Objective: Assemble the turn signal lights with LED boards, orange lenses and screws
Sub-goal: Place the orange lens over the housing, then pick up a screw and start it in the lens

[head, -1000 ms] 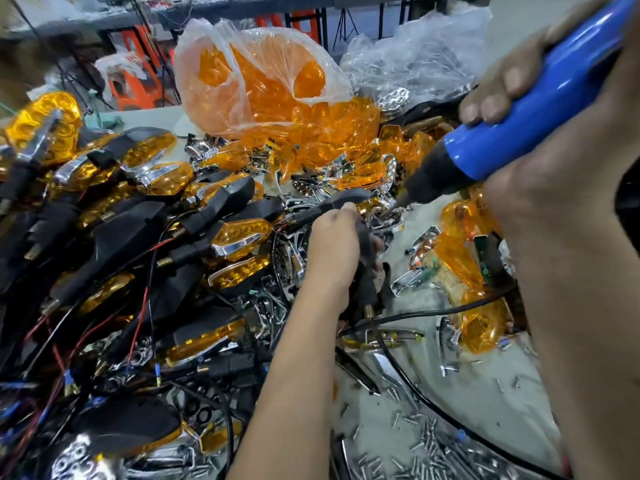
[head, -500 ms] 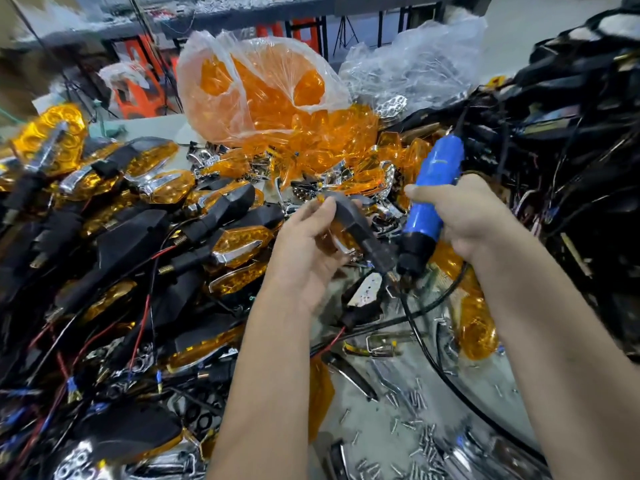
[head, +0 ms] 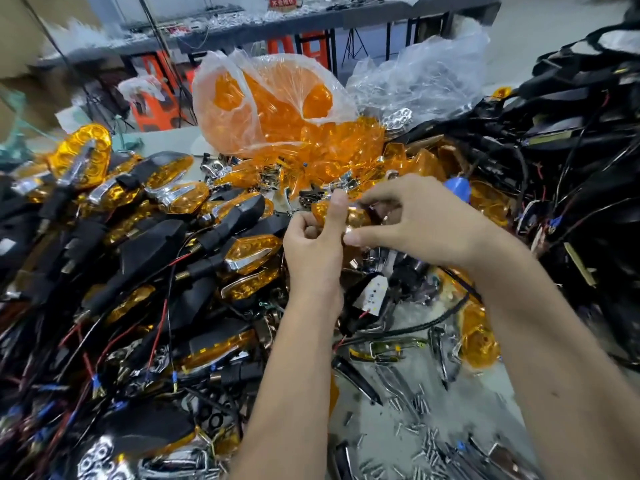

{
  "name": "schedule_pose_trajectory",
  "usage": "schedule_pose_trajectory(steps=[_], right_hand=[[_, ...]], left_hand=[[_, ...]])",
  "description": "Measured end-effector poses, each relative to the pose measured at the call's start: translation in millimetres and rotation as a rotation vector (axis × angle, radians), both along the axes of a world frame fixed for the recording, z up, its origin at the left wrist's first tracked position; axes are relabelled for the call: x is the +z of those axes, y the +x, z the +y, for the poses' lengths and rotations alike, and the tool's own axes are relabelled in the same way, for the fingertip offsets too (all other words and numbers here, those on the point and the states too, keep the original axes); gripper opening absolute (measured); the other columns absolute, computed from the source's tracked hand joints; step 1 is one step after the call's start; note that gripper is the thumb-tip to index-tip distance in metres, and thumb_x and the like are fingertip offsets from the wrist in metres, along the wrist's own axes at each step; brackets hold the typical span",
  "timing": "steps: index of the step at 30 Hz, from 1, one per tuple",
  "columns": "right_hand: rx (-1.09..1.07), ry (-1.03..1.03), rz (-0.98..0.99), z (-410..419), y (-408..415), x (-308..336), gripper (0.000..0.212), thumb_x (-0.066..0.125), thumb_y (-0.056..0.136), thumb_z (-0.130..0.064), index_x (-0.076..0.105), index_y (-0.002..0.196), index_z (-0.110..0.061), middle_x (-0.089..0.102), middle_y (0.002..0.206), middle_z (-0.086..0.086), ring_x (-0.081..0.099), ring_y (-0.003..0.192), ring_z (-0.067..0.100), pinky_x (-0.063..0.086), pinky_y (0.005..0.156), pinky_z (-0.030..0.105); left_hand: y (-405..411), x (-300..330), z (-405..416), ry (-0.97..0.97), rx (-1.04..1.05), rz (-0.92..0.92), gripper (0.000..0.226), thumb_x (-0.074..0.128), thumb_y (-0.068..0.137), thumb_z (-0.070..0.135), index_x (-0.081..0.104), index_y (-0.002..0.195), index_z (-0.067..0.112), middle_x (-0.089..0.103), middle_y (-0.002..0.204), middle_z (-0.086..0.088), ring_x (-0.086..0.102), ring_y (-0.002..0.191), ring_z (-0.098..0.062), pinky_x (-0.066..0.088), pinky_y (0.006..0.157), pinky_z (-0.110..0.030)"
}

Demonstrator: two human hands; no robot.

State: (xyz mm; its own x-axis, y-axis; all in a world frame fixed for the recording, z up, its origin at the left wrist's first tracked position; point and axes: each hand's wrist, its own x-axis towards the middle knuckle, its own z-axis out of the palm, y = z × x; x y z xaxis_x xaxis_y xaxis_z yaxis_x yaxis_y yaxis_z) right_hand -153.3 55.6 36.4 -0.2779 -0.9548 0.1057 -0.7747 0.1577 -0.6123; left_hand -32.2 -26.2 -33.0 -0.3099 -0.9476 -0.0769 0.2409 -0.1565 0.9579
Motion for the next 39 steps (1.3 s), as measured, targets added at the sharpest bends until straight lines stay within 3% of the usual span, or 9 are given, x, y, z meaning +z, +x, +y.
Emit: schedule_pose_trajectory(steps=[6, 10, 13, 17, 21, 26, 32, 35, 39], right_hand=[[-0.036, -0.231, -0.162, -15.6, -2.6, 16.0, 0.032, 0.075, 0.087, -0.057, 0.078, 0.099, -0.028, 0.076, 0.082, -0.002, 0.065, 0.069, 0.006, 0.05, 0.063, 0.029], [-0.064, -0.427, -0.614, -51.7, 9.4, 54.3, 0.012, 0.075, 0.095, -0.03, 0.066, 0.101, -0.025, 0.075, 0.07, -0.005, 0.072, 0.06, 0.011, 0.054, 0.049, 0.023], [-0.049, -0.476, -0.862, -89.7, 26.0, 75.2, 0.011, 0.065, 0.099, -0.024, 0.062, 0.1, -0.014, 0.072, 0.079, 0.006, 0.072, 0.064, 0.021, 0.055, 0.051, 0.029], [0.108, -0.254, -0.965, -134.5, 85.4, 73.4, 0.03, 0.065, 0.097, -0.032, 0.07, 0.112, -0.007, 0.074, 0.094, 0.009, 0.07, 0.078, 0.025, 0.05, 0.064, 0.033], [0.131, -0.074, -0.755, -157.9, 142.6, 39.0, 0.046, 0.086, 0.082, -0.037, 0.068, 0.117, -0.013, 0.074, 0.109, 0.006, 0.07, 0.093, 0.026, 0.051, 0.072, 0.039], [0.032, -0.097, -0.712, -161.0, 163.1, 18.6, 0.086, 0.089, 0.071, -0.058, 0.051, 0.136, -0.019, 0.056, 0.127, 0.001, 0.059, 0.106, 0.018, 0.049, 0.071, 0.03], [-0.066, -0.322, -0.631, -141.4, 126.3, 11.9, 0.042, 0.083, 0.081, -0.054, 0.067, 0.104, -0.022, 0.071, 0.101, 0.0, 0.069, 0.093, 0.016, 0.057, 0.074, 0.034], [-0.196, -0.354, -0.095, -127.5, 72.2, -2.9, 0.009, 0.073, 0.093, -0.029, 0.072, 0.096, -0.02, 0.072, 0.09, -0.002, 0.068, 0.09, 0.016, 0.052, 0.069, 0.027], [-0.257, 0.174, 0.484, -112.3, -0.7, -26.1, 0.048, 0.058, 0.095, -0.012, 0.062, 0.138, -0.034, 0.061, 0.137, 0.008, 0.043, 0.135, 0.037, 0.043, 0.103, 0.051]], left_hand=[[4.3, 26.4, 15.2, 0.058, -0.235, 0.14, 0.061, 0.045, 0.092, 0.072, 0.068, 0.109, 0.019, 0.078, 0.092, -0.004, 0.074, 0.082, -0.021, 0.064, 0.084, -0.047], [19.2, 61.2, 18.3, -0.024, -0.438, 0.004, 0.054, 0.041, 0.104, 0.061, 0.064, 0.122, 0.016, 0.075, 0.089, -0.009, 0.068, 0.064, -0.023, 0.059, 0.065, -0.037], [69.4, 89.2, -7.4, -0.187, -0.235, -0.101, 0.036, 0.043, 0.112, 0.039, 0.068, 0.102, 0.014, 0.06, 0.063, 0.006, 0.044, 0.041, -0.007, 0.034, 0.041, -0.019], [167.4, 115.1, -41.4, -0.523, 0.135, -0.688, 0.026, 0.058, 0.105, 0.031, 0.076, 0.088, 0.025, 0.06, 0.067, 0.01, 0.059, 0.066, -0.013, 0.042, 0.061, -0.029], [237.8, 108.0, -45.9, -0.477, 0.401, -1.17, 0.012, 0.07, 0.097, 0.034, 0.075, 0.087, 0.032, 0.064, 0.077, 0.012, 0.063, 0.085, -0.018, 0.041, 0.066, -0.028], [248.1, 102.1, -46.7, -0.519, 0.508, -1.119, 0.021, 0.082, 0.087, 0.035, 0.076, 0.103, 0.022, 0.071, 0.092, 0.005, 0.064, 0.085, -0.014, 0.05, 0.077, -0.029], [167.9, 102.3, -32.0, -0.74, 0.704, -0.829, 0.009, 0.069, 0.093, 0.028, 0.072, 0.095, 0.02, 0.068, 0.097, -0.002, 0.065, 0.096, -0.027, 0.053, 0.09, -0.045], [117.0, 89.2, -11.7, -0.871, 0.626, -0.665, 0.007, 0.069, 0.091, 0.021, 0.069, 0.086, 0.017, 0.063, 0.09, 0.0, 0.062, 0.089, -0.025, 0.052, 0.083, -0.037], [66.3, 64.2, -2.0, -0.832, 0.427, -0.567, 0.009, 0.072, 0.09, 0.016, 0.069, 0.082, 0.017, 0.064, 0.087, 0.002, 0.06, 0.077, -0.012, 0.051, 0.073, -0.026]])
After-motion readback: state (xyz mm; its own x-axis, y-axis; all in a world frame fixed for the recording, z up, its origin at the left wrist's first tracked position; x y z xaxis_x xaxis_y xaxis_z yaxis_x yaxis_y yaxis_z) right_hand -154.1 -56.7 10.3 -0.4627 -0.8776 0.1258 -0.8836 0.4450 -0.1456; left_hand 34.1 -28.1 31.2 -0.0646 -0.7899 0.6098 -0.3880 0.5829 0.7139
